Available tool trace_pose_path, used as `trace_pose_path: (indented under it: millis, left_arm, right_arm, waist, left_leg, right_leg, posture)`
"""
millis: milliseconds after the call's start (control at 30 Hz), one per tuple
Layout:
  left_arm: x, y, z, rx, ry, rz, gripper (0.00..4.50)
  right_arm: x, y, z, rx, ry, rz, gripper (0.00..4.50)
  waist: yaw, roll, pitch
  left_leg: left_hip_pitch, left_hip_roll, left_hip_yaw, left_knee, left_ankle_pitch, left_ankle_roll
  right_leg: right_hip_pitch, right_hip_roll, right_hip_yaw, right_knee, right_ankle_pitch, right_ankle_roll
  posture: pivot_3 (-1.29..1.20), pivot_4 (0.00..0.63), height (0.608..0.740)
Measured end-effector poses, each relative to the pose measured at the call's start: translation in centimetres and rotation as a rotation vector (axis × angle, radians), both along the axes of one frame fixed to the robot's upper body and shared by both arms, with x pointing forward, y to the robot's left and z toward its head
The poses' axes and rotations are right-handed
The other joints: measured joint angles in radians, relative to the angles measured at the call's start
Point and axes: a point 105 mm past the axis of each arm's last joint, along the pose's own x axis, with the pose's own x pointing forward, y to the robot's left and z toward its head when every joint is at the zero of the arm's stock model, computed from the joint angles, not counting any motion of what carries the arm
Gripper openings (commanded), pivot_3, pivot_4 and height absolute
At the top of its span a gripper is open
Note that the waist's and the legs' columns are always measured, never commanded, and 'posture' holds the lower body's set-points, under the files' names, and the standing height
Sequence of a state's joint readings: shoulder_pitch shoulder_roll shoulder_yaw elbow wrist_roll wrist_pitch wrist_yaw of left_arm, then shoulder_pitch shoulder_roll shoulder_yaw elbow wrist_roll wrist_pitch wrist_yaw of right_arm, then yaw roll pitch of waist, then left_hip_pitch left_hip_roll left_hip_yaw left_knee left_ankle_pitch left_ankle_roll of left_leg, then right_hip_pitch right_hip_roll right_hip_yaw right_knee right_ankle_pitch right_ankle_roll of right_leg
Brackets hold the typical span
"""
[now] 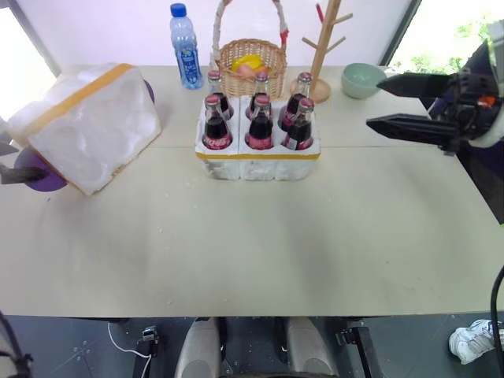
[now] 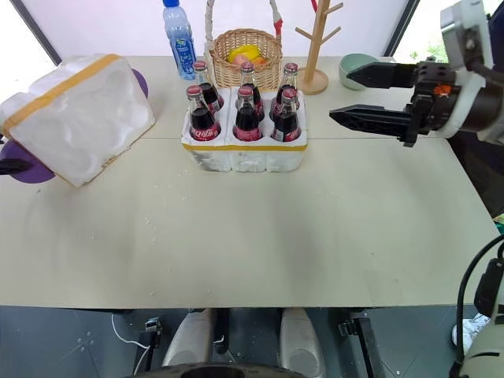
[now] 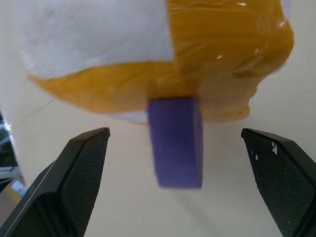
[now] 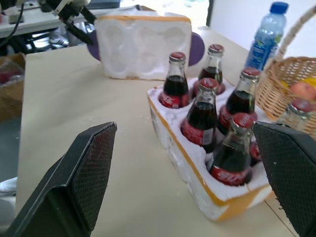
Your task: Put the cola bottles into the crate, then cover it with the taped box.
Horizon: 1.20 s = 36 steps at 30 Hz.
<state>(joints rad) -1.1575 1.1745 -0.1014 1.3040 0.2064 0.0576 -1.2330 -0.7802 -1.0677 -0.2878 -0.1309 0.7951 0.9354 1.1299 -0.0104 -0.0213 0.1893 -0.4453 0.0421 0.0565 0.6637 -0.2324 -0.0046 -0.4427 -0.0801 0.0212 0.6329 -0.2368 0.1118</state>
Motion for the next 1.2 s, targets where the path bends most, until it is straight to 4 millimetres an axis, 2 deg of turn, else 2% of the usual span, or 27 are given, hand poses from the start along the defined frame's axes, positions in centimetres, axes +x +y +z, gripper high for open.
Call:
trace_pose_path:
  millis: [167, 300, 400, 467, 533, 600, 633, 867, 933, 1100, 1133, 1200]
  left_arm:
    - [0.9, -0.5, -0.2, 0.006, 0.0, 0.018, 4.5]
    - [1.6, -1.1, -1.1, 0.009, 0.02, 0.015, 4.5]
    - [2.1, -1.5, -1.5, 0.008, 0.025, 0.02, 3.65]
    - [2.1, -1.6, -1.7, 0.005, 0.034, 0.018, 2.68]
    - [2.1, -1.7, -1.6, 0.001, 0.035, 0.013, 1.5]
    - [2.2, -1.9, -1.4, -0.006, 0.03, 0.006, 0.63]
    - [2.2, -1.9, -1.3, -0.004, 0.028, 0.004, 0.36]
    - [2.4, -1.8, -1.0, 0.028, 0.007, 0.001, 0.36]
    - [2.9, -1.7, -0.3, 0.062, -0.051, 0.003, 0.36]
    - [5.7, -3.0, 4.7, 0.218, -0.391, -0.022, 0.36]
    - [6.3, -4.1, 6.4, 0.253, -0.487, -0.056, 0.36]
    - [6.9, -5.8, 8.5, 0.316, -0.615, -0.121, 0.36]
  right_arm:
    - [-1.4, -0.2, 0.3, -0.03, -0.013, -0.006, 4.47]
    - [-2.4, -0.2, 0.6, -0.023, 0.002, 0.007, 4.47]
    - [-3.0, 0.1, 0.6, -0.023, 0.005, 0.023, 4.5]
    - [-2.9, 0.1, 0.5, -0.034, -0.002, 0.007, 4.5]
    - [-2.7, 0.0, 0.4, -0.033, -0.005, -0.007, 4.5]
    - [-2.6, -0.1, 0.3, -0.034, -0.011, -0.014, 4.5]
    - [-2.6, -0.1, 0.3, -0.035, -0.015, -0.016, 4.5]
    - [-2.7, -0.2, -0.3, -0.036, 0.015, -0.012, 4.5]
    - [-2.6, -0.2, -0.6, -0.037, 0.025, -0.014, 4.5]
    - [-2.2, -0.7, -1.4, -0.044, 0.033, -0.06, 4.5]
    - [-2.3, -0.7, -1.6, -0.046, 0.033, -0.065, 4.5]
    - [-2.4, -0.7, -1.7, -0.046, 0.029, -0.071, 4.5]
  waist:
    - [-0.003, -0.001, 0.0]
    - [-0.002, -0.001, 0.0]
    - [-0.001, -0.001, 0.0]
    - [-0.002, -0.001, 0.0]
    - [-0.001, -0.001, 0.0]
    - [0.0, -0.001, 0.0]
    - [-0.001, -0.001, 0.0]
    - [-0.002, -0.001, 0.0]
    - [-0.001, -0.001, 0.0]
    - [0.006, -0.002, 0.0]
    - [0.01, -0.002, -0.001]
    - [0.014, -0.002, 0.0]
  left_leg:
    - [0.0, 0.0, 0.0, 0.0, 0.0, 0.0]
    - [0.001, 0.0, 0.0, 0.0, 0.0, 0.0]
    - [0.001, 0.0, -0.001, 0.001, 0.0, 0.0]
    - [0.001, 0.0, -0.001, 0.001, 0.0, 0.0]
    - [0.001, 0.0, -0.001, 0.001, 0.0, 0.0]
    - [0.001, 0.0, -0.001, 0.001, 0.0, 0.0]
    - [0.001, 0.0, -0.001, 0.001, 0.0, 0.0]
    - [0.001, 0.0, -0.001, 0.001, 0.0, 0.0]
    - [0.001, 0.0, -0.001, 0.001, 0.0, 0.0]
    - [0.0, 0.0, -0.002, 0.002, 0.0, 0.0]
    - [0.0, -0.001, -0.002, 0.003, 0.0, 0.0]
    - [0.0, -0.001, -0.001, 0.003, 0.0, 0.0]
  right_leg:
    - [0.0, 0.0, 0.0, 0.0, 0.0, 0.0]
    - [0.0, 0.0, 0.0, 0.001, 0.0, 0.0]
    - [0.0, 0.0, 0.0, 0.001, 0.0, 0.0]
    - [0.0, 0.0, 0.0, 0.001, 0.0, 0.0]
    - [0.0, 0.0, 0.0, 0.001, 0.0, 0.0]
    - [0.0, 0.0, 0.0, 0.001, 0.0, 0.0]
    - [0.0, 0.0, 0.0, 0.001, 0.0, 0.0]
    - [0.0, 0.0, 0.0, 0.002, 0.0, 0.0]
    - [0.0, 0.0, 0.0, 0.002, 0.0, 0.0]
    - [0.001, 0.0, 0.0, 0.002, 0.002, 0.003]
    - [0.001, -0.001, 0.0, 0.001, 0.002, 0.004]
    - [0.002, -0.001, 0.0, 0.001, 0.003, 0.004]
  posture:
    - [0.0, 0.15, 0.74]
    - [0.0, 0.15, 0.74]
    - [0.0, 0.15, 0.74]
    - [0.0, 0.15, 0.74]
    - [0.0, 0.15, 0.74]
    - [0.0, 0.15, 0.74]
    - [0.0, 0.15, 0.74]
    - [0.0, 0.15, 0.74]
    - [0.0, 0.15, 0.74]
    - [0.0, 0.15, 0.74]
    - [0.0, 0.15, 0.74]
    - [0.0, 0.15, 0.74]
